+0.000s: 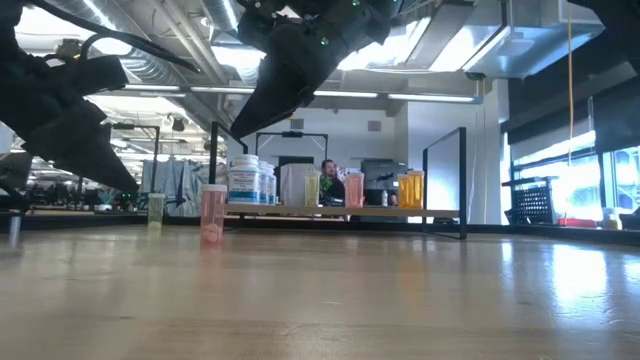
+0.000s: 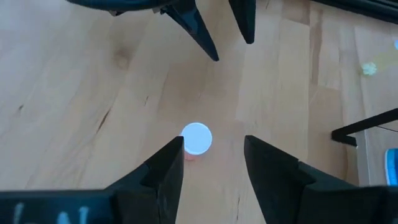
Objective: Pick and place medicine bottles onto shelf by color
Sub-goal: Put the red pill bottle on the shelf aligned with the other red pill bottles
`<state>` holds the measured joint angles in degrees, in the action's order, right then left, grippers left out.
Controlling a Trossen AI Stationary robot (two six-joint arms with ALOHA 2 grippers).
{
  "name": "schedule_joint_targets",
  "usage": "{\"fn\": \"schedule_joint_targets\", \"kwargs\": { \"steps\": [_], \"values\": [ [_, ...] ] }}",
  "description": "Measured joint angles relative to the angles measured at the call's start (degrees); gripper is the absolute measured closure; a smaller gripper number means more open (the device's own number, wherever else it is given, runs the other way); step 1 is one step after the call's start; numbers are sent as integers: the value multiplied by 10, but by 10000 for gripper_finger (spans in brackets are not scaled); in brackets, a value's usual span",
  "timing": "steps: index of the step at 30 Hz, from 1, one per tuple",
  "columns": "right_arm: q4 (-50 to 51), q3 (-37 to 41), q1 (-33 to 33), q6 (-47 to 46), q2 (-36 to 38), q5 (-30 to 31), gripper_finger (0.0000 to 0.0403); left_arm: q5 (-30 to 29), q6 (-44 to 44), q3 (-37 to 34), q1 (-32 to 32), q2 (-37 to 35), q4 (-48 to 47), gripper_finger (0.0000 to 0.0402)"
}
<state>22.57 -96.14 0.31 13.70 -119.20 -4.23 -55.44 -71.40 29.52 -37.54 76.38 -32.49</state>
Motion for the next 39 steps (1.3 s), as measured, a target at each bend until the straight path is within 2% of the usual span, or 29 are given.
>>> {"fn": "schedule_joint_targets", "kwargs": {
  "steps": [14,21,25,31,39],
  "values": [
    [-1,1,0,2,-3,-3,234,0,0,0,0,0,0,214],
    [-2,1,0,7,-3,-4,276,0,0,0,0,0,0,214],
    [-5,1,0,3,-3,-4,281,0,0,0,0,0,0,214],
    [-9,1,0,15,-3,-4,252,0,0,0,0,0,0,214],
    [-16,1,0,50,-5,-13,176,0,1,0,0,0,0,214]
  ]
}}
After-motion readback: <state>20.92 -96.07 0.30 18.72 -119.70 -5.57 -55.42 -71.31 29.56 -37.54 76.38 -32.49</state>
